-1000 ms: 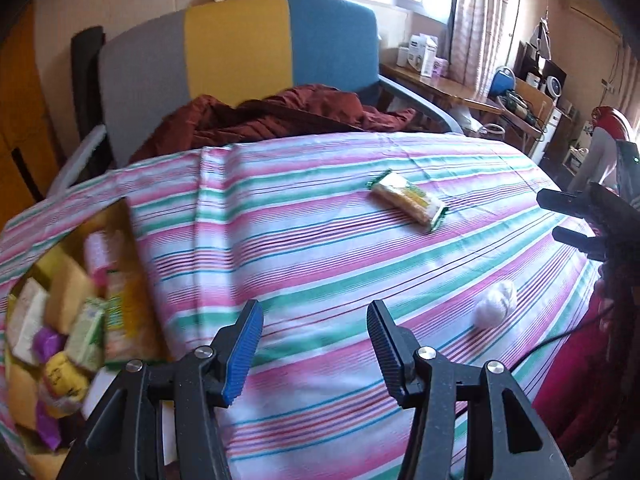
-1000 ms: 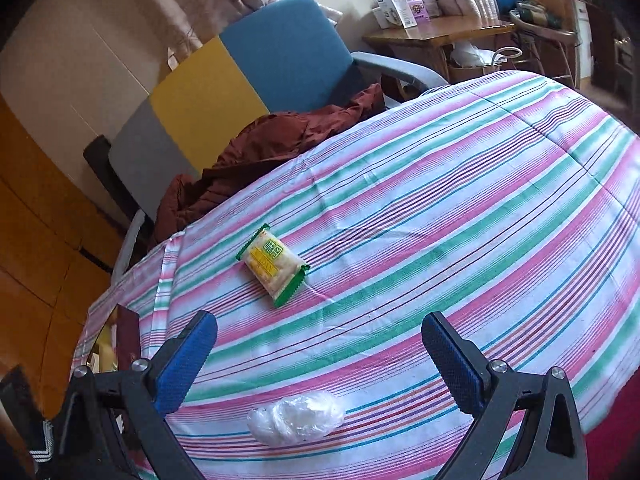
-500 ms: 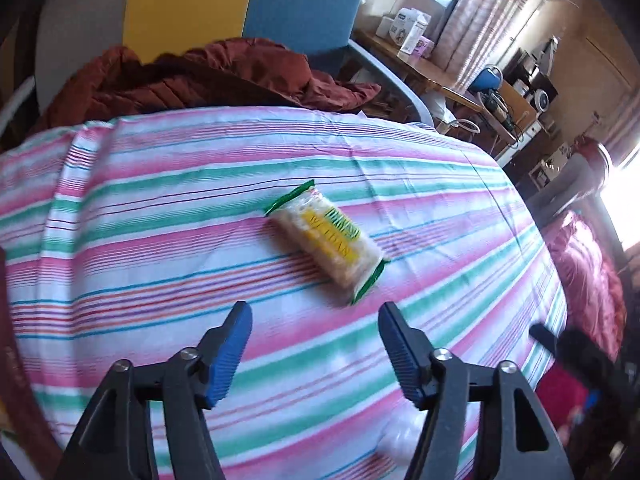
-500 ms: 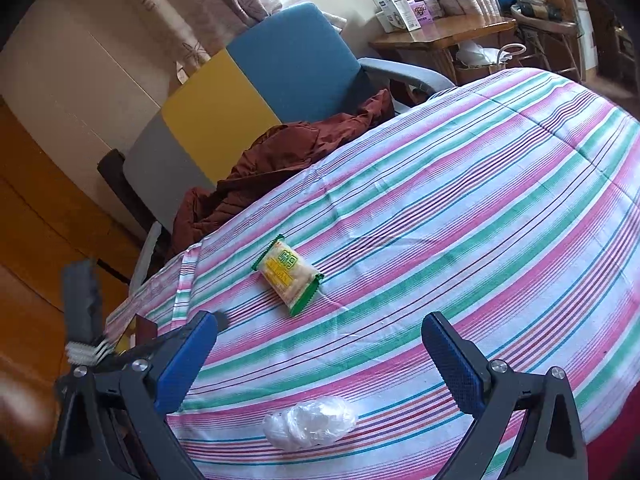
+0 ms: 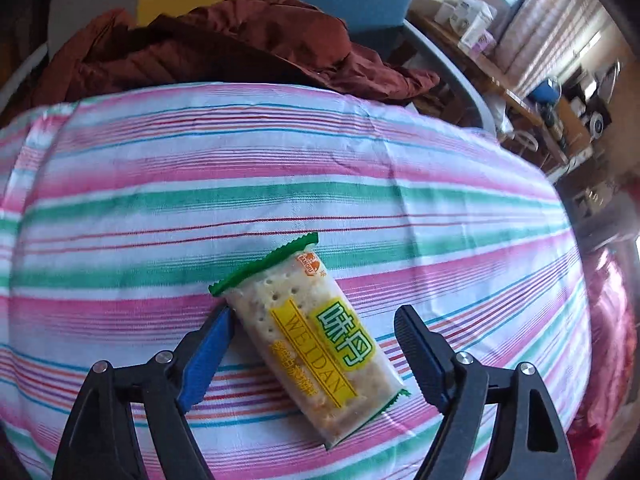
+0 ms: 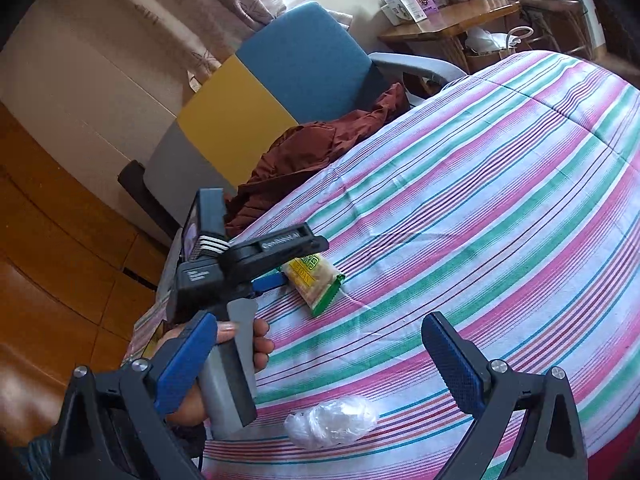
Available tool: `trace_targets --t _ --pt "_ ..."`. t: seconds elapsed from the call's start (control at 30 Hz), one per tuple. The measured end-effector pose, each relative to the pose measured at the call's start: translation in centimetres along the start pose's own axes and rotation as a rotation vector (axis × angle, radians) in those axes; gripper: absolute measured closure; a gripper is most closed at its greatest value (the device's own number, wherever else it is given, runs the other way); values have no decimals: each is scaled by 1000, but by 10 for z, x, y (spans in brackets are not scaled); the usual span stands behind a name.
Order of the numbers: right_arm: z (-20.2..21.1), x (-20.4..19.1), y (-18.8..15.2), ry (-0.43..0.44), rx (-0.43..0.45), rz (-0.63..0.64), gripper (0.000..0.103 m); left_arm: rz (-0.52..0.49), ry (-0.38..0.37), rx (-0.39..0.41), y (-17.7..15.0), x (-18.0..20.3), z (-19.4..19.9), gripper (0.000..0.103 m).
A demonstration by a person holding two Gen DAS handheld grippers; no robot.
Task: Organize objects
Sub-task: 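Grasp the second WEIDAN packet with the left tool while the right grasps the white plastic-bag bundle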
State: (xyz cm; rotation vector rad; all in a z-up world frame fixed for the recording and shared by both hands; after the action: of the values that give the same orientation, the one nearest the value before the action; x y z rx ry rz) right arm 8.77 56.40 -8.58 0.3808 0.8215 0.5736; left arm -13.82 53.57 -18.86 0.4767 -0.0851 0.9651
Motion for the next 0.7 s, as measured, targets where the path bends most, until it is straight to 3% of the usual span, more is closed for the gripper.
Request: trace_targets --t 0.1,0.13,0.23,0.4,0.7 --pt "-1 3 0 -1 -4 -16 0 -92 51 20 -9 -1 3 37" --pt "-1 3 1 -1 -5 -15 0 -112 52 23 -11 -3 6 44" --pt "-4 1 -1 -20 -17 5 0 -170 32 12 -23 -12 15 54" --pt "-14 -6 -8 -44 -68 62 0 -247 42 12 -55 -42 41 55" --pt "-47 -15 -42 -144 -257 213 0 -240 42 80 -132 -99 95 54"
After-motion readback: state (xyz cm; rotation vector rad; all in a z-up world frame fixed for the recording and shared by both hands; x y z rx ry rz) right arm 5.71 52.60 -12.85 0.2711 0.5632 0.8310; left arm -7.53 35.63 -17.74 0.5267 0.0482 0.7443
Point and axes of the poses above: each gripper's, at about its wrist camera, not at the fingertips, and z roughly against the way its jaws point, x to its right, y to its top, the point moved 8 cm from there along -z, roughly the way its jaws point, and after that the axes turned 3 degrees about -y, right-handed, at the moved point
